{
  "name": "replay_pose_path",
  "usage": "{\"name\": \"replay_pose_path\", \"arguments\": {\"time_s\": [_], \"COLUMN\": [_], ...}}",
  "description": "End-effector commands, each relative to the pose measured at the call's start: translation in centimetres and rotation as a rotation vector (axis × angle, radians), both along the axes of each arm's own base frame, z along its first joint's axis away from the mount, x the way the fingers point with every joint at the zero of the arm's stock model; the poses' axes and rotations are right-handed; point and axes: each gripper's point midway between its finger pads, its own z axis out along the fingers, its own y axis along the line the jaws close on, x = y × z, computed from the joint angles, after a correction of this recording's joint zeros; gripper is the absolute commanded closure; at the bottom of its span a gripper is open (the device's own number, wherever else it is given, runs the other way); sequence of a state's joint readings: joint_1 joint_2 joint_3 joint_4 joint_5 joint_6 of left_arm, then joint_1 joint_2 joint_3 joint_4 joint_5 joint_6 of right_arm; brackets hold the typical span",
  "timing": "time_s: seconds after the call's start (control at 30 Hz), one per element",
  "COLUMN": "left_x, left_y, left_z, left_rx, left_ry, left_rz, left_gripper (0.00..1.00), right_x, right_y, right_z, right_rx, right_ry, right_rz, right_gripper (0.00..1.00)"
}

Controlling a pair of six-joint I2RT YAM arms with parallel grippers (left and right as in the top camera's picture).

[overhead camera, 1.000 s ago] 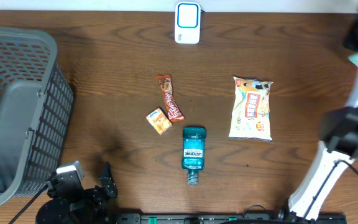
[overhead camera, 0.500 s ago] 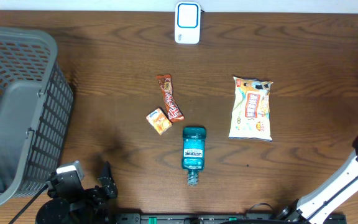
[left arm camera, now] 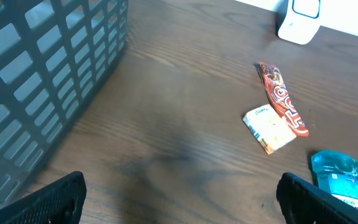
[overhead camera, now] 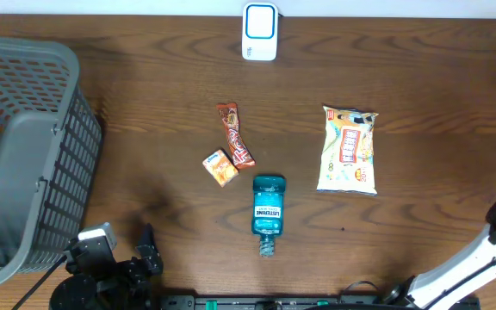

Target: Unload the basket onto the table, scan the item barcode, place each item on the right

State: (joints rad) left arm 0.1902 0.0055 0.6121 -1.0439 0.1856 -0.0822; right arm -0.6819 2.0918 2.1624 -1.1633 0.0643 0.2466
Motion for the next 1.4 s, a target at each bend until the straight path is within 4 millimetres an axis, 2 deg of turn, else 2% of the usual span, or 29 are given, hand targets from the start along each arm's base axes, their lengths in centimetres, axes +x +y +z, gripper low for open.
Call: {"name": "replay_pose_path", "arguments": {"time_s": [0.0,0.1,0.2,0.33,0.43,0.6,0.7,0.8,0.93,1.07,1.17,1.37], "left_x": [0.0,0.0,0.0,0.0,0.0,0.0,0.0,0.0,0.0,0.0,0.0,0.0], "left_y": [-0.1,-0.1,-0.1,-0.1,-0.1,-0.1,-0.1,-0.1,-0.1,-0.1,-0.1,-0.1], "left_z": [0.0,0.0,0.0,0.0,0.0,0.0,0.0,0.0,0.0,0.0,0.0,0.0], "left_rx": [-0.009,-0.01,-0.01,-0.009,-0.01,-0.01,-0.01,-0.01,-0.01,-0.01,-0.009,-0.009], "left_ry": [-0.001,-0.001,-0.001,-0.001,-0.001,-0.001,-0.001,-0.001,-0.001,-0.001,-0.001,-0.001], "left_rz": [0.0,0.0,0.0,0.0,0.0,0.0,0.0,0.0,0.0,0.0,0.0,0.0], "left_gripper": [0.02,0.02,0.02,0.02,0.02,0.02,0.02,0.02,0.02,0.02,0.02,0.02], "right_x": [2.6,3.1,2.6,2.4,2.6,1.5,0.7,-0.9,-1.9,-2.1,-1.9,-1.4], "right_y": [6.9,12.3,18.4,25.9,30.9,36.8,38.7,38.9,39.9,40.3,40.3,40.6], "right_z": [7.0,9.5,9.5,7.4,5.2,-0.6,-4.7,-8.2,-11.0,-12.8,-13.9,-17.8], "right_rx": [-0.017,-0.049,0.028,0.095,0.11,0.115,0.084,0.027,0.0,-0.086,-0.15,-0.193], "right_ry": [-0.15,-0.156,-0.123,-0.017,0.064,0.232,0.313,0.393,0.425,0.426,0.41,0.398], "right_rz": [0.118,0.157,0.179,0.299,0.428,0.579,0.615,0.525,0.53,0.571,0.584,0.62], "right_gripper": [0.01,0.01,0.01,0.01,0.01,0.01,0.01,0.01,0.02,0.14,0.15,0.11]}}
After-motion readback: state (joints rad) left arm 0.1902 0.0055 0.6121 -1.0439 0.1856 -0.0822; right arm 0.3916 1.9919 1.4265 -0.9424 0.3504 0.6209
